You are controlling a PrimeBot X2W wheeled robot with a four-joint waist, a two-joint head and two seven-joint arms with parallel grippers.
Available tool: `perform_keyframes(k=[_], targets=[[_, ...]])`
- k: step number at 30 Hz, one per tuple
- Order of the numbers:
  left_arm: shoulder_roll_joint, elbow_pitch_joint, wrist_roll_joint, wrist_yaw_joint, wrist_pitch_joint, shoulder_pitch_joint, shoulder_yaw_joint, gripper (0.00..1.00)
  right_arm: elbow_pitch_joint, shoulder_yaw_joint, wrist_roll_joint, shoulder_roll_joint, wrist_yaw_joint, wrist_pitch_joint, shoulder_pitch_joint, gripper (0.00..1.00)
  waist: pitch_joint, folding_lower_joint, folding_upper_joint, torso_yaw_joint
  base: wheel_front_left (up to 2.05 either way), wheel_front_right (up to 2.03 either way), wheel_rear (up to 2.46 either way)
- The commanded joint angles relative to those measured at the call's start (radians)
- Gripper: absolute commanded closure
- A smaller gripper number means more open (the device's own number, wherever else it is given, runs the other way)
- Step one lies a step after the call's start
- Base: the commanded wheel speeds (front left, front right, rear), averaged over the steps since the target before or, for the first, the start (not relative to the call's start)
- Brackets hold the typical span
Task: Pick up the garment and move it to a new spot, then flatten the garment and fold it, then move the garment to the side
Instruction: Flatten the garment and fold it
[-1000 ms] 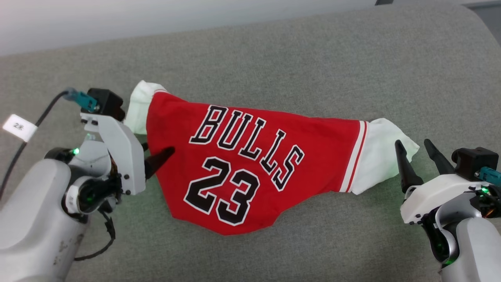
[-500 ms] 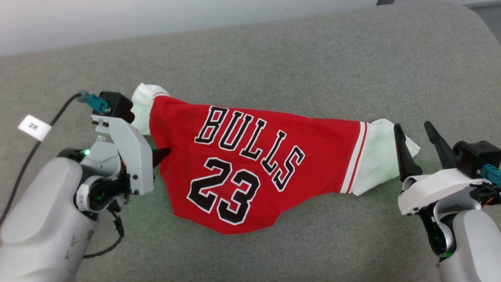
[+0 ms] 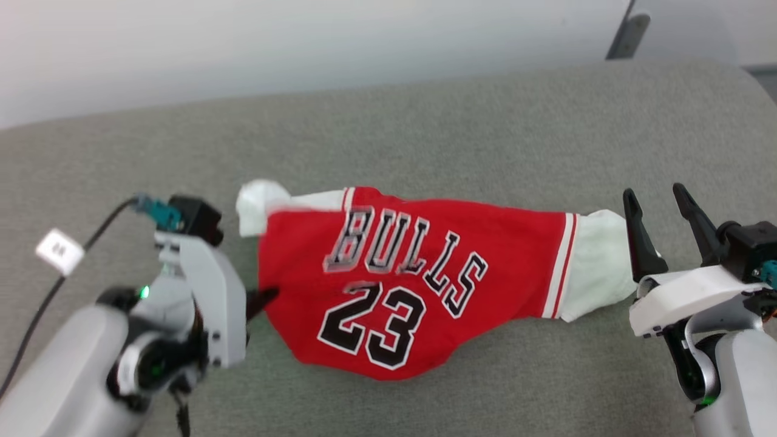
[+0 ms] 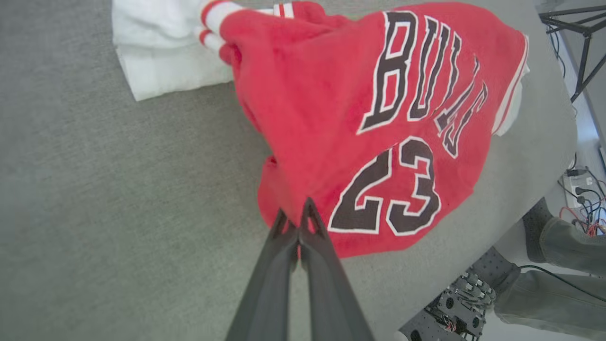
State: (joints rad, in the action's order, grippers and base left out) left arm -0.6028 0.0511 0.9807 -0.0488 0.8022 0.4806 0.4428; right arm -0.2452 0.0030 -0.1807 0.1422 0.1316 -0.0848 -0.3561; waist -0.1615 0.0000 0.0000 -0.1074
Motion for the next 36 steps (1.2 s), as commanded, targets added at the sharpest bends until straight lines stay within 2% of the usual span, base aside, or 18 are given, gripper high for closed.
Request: perform_keyframes(k=[1,7,11,16,20,21,22,23,24,27,36], targets=[[-0.009,-0.024,0.005,-0.014,0.005,-0.028,-0.005,1.00,0.007,0.001,-0.001,0.002,-0.002,0.001,0.010,0.00,0.039,0.0000,0.0000,0.029,0.00,0.00,0.00],[-0.064,-0.199,0.020,-0.119,0.039,-0.208,-0.007,1.00,0.018,0.000,-0.010,0.010,-0.002,0.019,0.040,0.00,0.089,0.0000,0.0000,0.059,0.00,0.00,0.00],[-0.084,-0.283,0.019,-0.166,0.030,-0.328,0.003,1.00,0.028,-0.005,-0.016,0.013,-0.002,0.029,0.056,0.00,0.103,0.0000,0.0000,0.075,0.00,0.00,0.00],[-0.070,-0.304,0.009,-0.182,0.004,-0.417,0.034,1.00,0.037,-0.002,-0.020,0.008,-0.002,0.039,0.062,0.00,0.102,0.0000,0.0000,0.085,0.00,0.00,0.00],[-0.041,-0.260,-0.009,-0.159,-0.026,-0.440,0.069,1.00,0.040,0.003,-0.022,0.003,-0.002,0.039,0.061,0.00,0.092,0.0000,0.0000,0.087,0.00,0.00,0.00],[-0.033,-0.243,-0.009,-0.150,-0.037,-0.438,0.071,0.56,0.040,0.004,-0.022,0.002,-0.002,0.041,0.060,0.00,0.090,0.0000,0.0000,0.086,0.00,0.00,0.00],[-0.028,-0.228,-0.011,-0.142,-0.046,-0.432,0.073,0.42,0.040,0.005,-0.023,0.001,-0.002,0.043,0.057,0.00,0.088,0.0000,0.0000,0.085,0.00,0.00,0.00],[-0.026,-0.214,-0.015,-0.135,-0.052,-0.423,0.072,0.19,0.040,0.006,-0.023,0.001,-0.002,0.044,0.055,0.00,0.086,0.0000,0.0000,0.085,0.00,0.00,0.00],[-0.025,-0.204,-0.017,-0.128,-0.059,-0.412,0.070,0.00,0.039,0.007,-0.023,0.001,-0.002,0.044,0.054,0.00,0.085,0.0000,0.0000,0.084,0.00,0.00,0.00],[-0.029,-0.194,-0.006,-0.117,-0.062,-0.384,0.052,0.00,0.038,0.008,-0.023,0.003,-0.002,0.045,0.049,0.00,0.083,0.0000,0.0000,0.080,0.00,0.00,0.00],[-0.129,-0.265,0.006,-0.135,0.017,-0.258,-0.033,0.00,0.047,0.008,-0.023,-0.001,-0.002,0.033,0.040,0.00,0.070,0.0000,0.0000,0.067,0.00,0.00,0.00]])
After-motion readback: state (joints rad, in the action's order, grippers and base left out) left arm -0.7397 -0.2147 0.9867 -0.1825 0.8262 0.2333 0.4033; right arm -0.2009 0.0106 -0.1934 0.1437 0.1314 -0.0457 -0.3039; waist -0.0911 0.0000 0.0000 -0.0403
